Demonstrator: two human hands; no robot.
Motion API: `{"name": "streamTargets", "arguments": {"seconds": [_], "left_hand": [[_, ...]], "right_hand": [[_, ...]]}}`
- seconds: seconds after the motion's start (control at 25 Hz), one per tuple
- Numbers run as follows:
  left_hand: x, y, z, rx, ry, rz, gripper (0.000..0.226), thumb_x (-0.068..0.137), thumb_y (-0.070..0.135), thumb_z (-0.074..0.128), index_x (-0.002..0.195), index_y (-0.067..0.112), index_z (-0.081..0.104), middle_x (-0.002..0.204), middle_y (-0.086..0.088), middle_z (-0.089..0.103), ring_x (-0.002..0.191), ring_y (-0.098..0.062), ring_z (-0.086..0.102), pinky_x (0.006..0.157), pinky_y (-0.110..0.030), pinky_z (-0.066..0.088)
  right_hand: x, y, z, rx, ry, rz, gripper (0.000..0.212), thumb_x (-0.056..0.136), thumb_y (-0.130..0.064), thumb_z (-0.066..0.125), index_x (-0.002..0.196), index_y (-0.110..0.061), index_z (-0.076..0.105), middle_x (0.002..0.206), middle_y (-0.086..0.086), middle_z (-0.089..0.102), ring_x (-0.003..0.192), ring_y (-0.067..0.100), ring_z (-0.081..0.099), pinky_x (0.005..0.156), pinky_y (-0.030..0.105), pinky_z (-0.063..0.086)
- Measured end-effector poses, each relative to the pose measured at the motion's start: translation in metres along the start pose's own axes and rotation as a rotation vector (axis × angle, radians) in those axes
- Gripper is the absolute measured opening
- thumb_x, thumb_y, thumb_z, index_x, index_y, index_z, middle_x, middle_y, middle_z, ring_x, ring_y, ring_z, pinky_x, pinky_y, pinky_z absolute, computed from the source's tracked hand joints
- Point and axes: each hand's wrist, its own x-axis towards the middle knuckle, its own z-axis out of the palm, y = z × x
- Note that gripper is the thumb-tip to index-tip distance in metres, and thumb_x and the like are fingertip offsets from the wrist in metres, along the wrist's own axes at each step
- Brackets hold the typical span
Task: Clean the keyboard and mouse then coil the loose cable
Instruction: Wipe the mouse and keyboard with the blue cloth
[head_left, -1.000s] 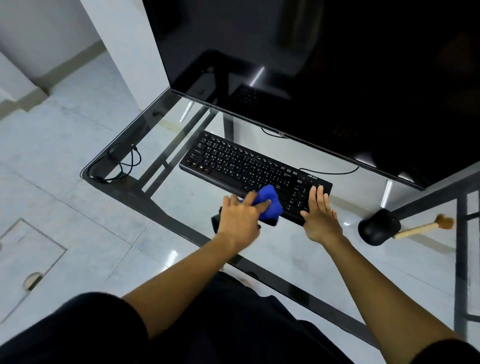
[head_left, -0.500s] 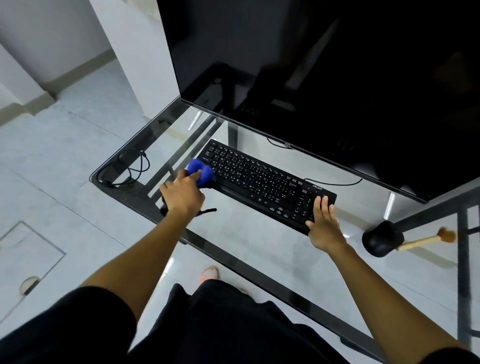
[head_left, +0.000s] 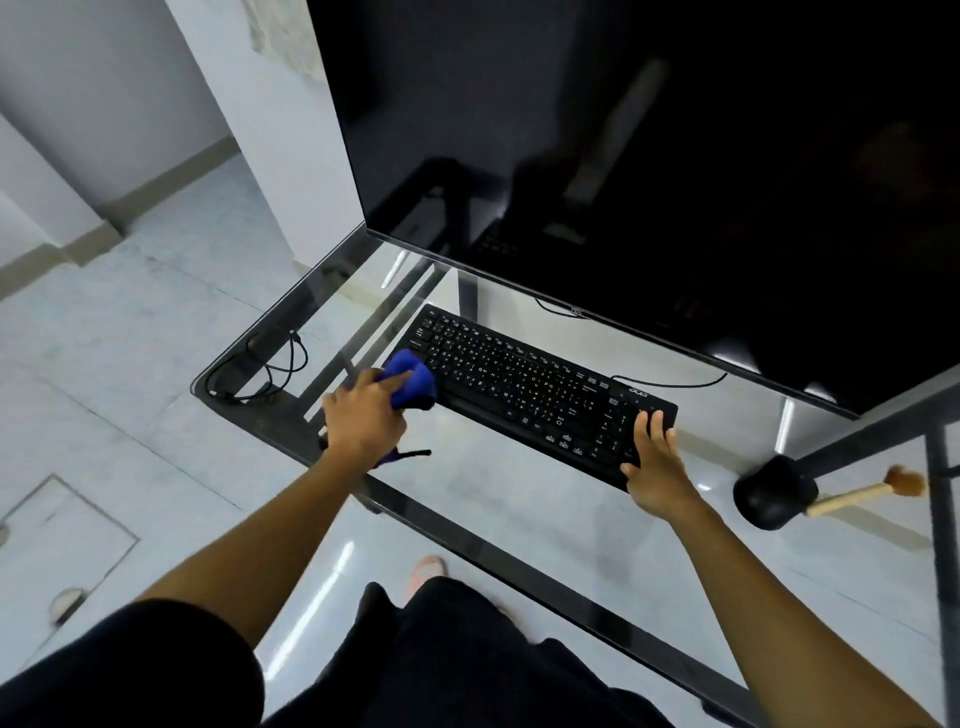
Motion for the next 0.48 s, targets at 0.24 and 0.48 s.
{"name": "streamTargets", "arguments": {"seconds": [0.24, 0.48], "left_hand": [[0.024, 0.047, -0.011, -0.077, 0.013, 0.023, 0.05, 0.085, 0.027, 0.055, 0.134, 0.036, 0.047, 0.129, -0.007, 0.051, 0.108, -0.037, 0.056, 0.1, -0.049, 0.037], [0.022, 0.165, -0.003, -0.063, -0.111, 0.276, 0.046, 0.088, 0.036, 0.056, 0.132, 0.03, 0.048, 0.12, -0.008, 0.052, 0.105, -0.034, 0.056, 0.094, -0.042, 0.042]], "right_hand": [[-0.007, -0.001, -0.003, 0.077, 0.046, 0.005, 0.074, 0.097, -0.013, 0.046, 0.151, -0.021, -0.005, 0.158, -0.004, -0.017, 0.147, 0.02, -0.01, 0.118, 0.041, 0.019], [-0.03, 0.021, 0.004, 0.172, 0.145, 0.029, 0.081, 0.091, -0.03, 0.059, 0.151, -0.023, 0.005, 0.159, -0.009, 0.001, 0.146, 0.014, 0.015, 0.115, 0.036, 0.028]]}}
